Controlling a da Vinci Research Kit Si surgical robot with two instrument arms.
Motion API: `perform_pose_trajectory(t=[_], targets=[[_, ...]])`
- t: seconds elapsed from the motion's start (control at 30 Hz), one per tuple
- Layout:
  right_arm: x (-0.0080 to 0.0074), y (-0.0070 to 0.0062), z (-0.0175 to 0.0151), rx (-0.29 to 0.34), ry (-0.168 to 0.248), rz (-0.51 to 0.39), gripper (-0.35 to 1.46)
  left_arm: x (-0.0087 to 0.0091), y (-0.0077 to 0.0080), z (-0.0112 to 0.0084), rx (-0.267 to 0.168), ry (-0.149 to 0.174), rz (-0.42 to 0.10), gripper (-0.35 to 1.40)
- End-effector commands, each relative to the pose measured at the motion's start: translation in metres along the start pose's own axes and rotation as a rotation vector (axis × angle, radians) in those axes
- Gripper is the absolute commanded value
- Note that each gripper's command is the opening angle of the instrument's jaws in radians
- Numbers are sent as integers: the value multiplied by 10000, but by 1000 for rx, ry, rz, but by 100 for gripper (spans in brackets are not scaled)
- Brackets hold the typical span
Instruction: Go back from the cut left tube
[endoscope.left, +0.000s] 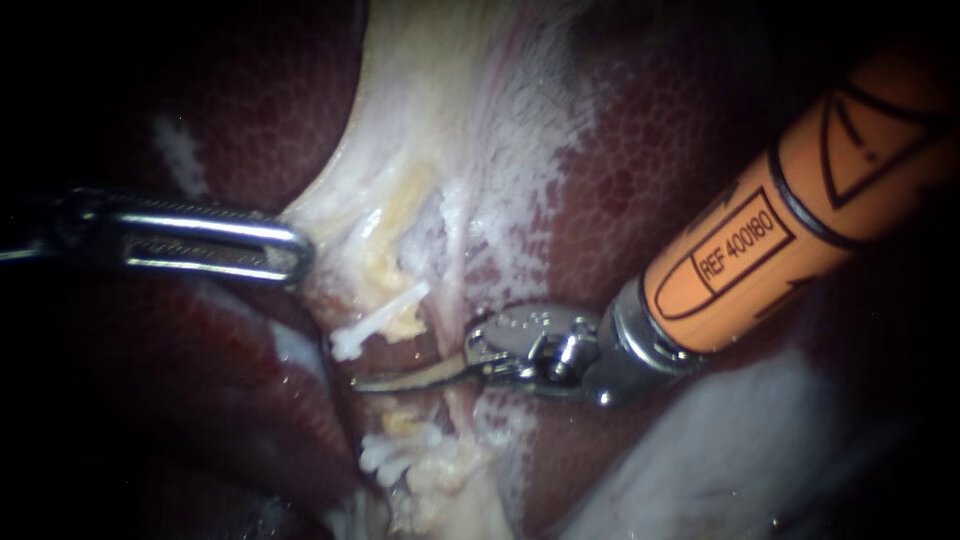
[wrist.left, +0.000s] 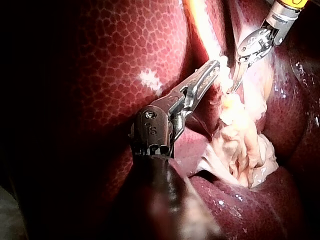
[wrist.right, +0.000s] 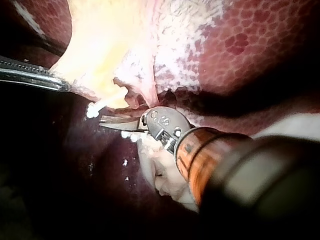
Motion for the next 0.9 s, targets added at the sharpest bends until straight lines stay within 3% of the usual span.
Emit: perform_pose_trajectory(t=[0.03, 0.3, 0.5, 0.7, 0.9], targets=[[0, 0, 0, 0, 0, 0, -35, 0, 0, 0, 0, 0, 0, -35], [0, 0, 0, 1, 0, 0, -35, 0, 0, 0, 0, 0, 0, -35], [0, 0, -1, 17, 28, -4, -35, 0, 0, 0, 0, 0, 0, -35], [-1, 0, -1, 22, 35, 6, 24, 0, 0, 0, -1, 3, 0, -35], [-1, -1, -1, 22, 35, 6, 37, 0, 1, 0, 0, 3, 0, -35]])
